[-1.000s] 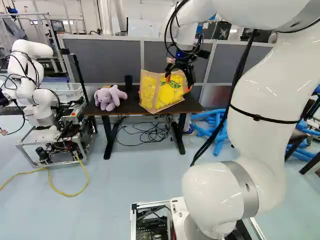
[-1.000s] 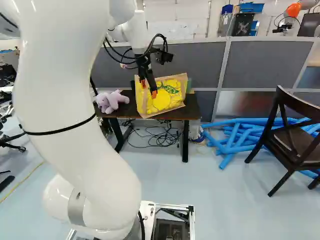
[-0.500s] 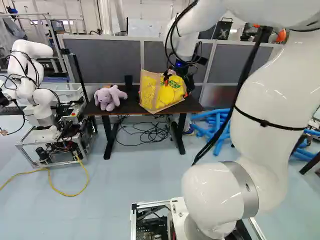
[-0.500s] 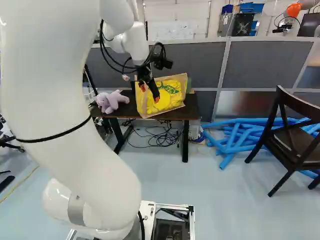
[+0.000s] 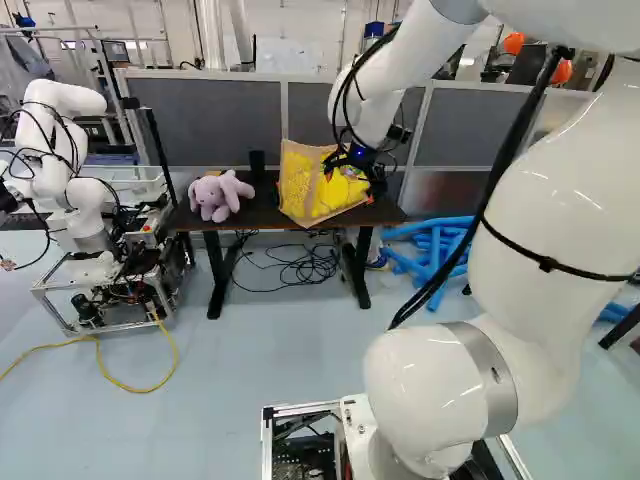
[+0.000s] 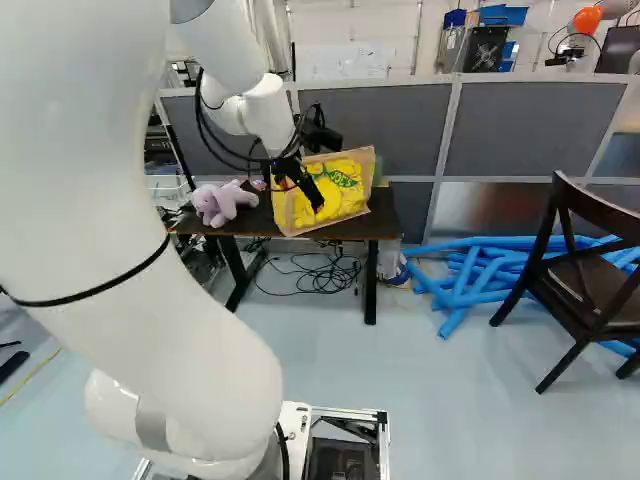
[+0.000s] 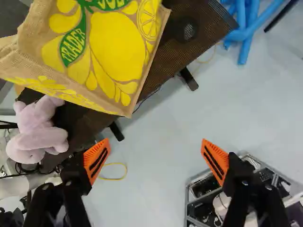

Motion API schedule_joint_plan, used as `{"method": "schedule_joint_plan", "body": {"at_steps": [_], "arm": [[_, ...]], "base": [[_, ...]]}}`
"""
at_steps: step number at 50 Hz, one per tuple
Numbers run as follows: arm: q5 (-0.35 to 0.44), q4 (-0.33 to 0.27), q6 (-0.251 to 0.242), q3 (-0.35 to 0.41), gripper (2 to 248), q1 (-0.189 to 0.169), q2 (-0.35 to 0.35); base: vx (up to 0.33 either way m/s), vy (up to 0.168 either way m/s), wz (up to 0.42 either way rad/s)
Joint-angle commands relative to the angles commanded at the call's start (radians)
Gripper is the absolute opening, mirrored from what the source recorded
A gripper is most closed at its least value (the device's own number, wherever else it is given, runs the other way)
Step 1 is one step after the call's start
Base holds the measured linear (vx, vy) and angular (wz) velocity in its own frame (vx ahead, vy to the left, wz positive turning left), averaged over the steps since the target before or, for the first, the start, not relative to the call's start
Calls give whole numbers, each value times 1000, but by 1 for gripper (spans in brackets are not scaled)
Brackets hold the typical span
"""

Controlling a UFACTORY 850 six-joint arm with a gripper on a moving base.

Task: Pick up the bag on the ground and place it on the table

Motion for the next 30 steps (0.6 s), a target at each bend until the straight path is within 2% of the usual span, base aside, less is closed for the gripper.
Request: {"method": "schedule_joint_plan", "body": {"at_steps": [30], "arm": [[418, 0, -209, 268, 247, 4, 97]], "base": [[0, 0, 0]]}}
